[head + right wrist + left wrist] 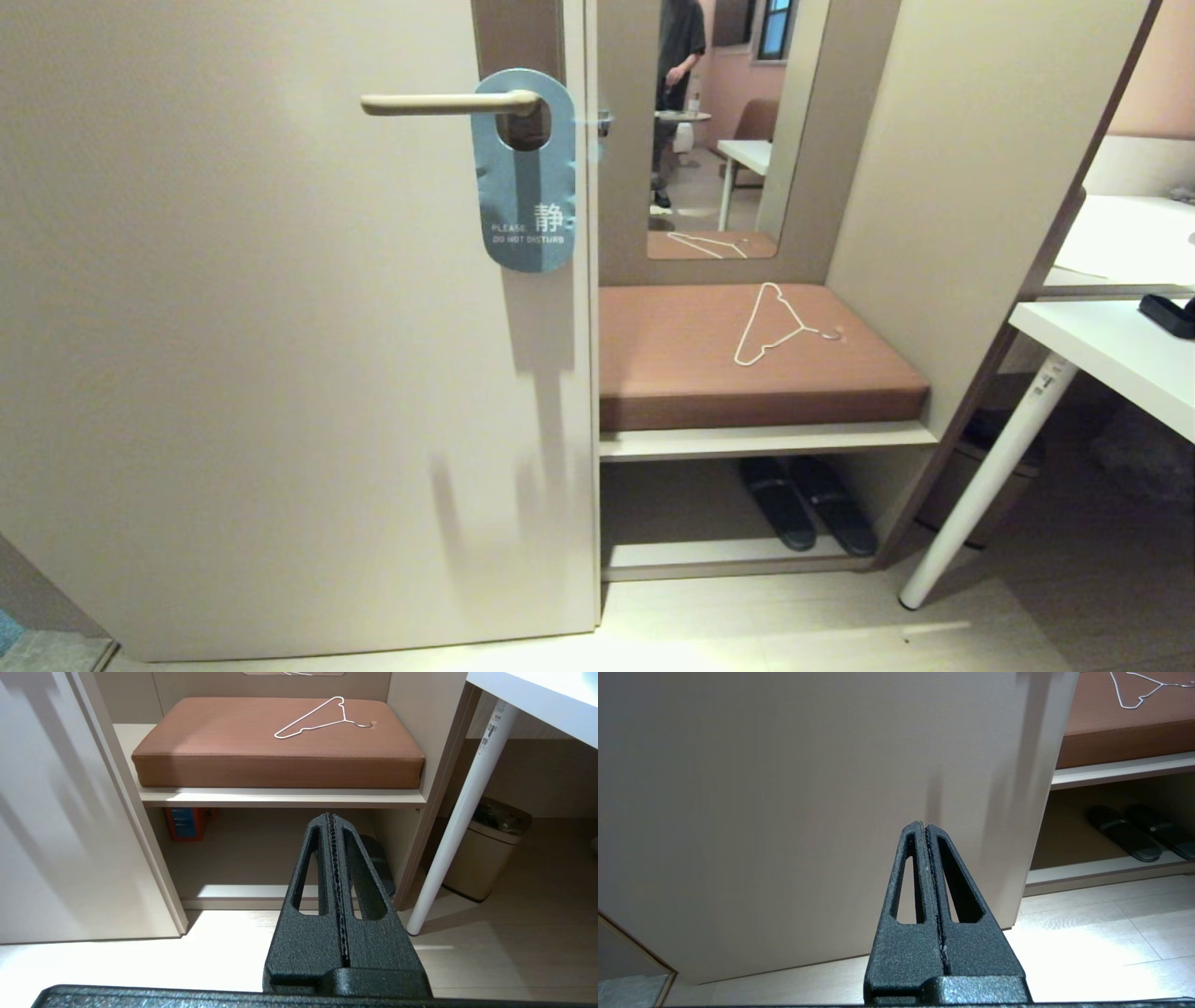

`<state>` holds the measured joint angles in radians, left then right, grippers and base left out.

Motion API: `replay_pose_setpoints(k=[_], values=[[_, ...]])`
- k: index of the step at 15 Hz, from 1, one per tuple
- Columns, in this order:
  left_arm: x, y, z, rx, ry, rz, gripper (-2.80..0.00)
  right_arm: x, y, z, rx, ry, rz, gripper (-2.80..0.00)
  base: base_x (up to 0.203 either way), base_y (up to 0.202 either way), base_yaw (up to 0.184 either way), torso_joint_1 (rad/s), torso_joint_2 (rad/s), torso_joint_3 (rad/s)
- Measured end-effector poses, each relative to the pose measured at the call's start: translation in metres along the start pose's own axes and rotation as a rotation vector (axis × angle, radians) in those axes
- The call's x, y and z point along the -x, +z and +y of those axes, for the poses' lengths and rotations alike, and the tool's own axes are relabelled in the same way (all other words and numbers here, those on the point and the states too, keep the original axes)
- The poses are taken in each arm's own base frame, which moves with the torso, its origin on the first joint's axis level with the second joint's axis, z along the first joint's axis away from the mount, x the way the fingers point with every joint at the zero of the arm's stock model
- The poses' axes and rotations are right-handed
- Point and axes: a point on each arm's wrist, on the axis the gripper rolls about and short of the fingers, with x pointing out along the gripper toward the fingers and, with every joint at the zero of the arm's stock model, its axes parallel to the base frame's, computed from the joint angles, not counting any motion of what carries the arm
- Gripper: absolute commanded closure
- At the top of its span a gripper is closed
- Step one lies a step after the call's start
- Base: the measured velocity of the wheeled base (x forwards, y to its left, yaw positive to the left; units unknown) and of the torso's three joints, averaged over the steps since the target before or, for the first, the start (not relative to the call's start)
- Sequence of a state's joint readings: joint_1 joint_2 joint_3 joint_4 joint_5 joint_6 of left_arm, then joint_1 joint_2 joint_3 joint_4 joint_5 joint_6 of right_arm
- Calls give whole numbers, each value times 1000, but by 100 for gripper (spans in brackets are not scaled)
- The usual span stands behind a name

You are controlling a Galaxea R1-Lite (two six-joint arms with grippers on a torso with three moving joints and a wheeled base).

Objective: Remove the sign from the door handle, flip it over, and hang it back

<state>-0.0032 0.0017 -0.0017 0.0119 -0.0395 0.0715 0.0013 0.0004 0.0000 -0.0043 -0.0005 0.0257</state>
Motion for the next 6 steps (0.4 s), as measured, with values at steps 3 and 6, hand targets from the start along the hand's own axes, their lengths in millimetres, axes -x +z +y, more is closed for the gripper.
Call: replay_pose_setpoints(k=[3, 6], values=[[0, 0, 0, 0, 0, 0, 0, 0, 0, 0, 1, 1, 0, 0, 0, 0, 0, 0, 0, 0], [0, 0, 0, 0, 0, 0, 0, 0, 0, 0, -4, -1, 0, 0, 0, 0, 0, 0, 0, 0]])
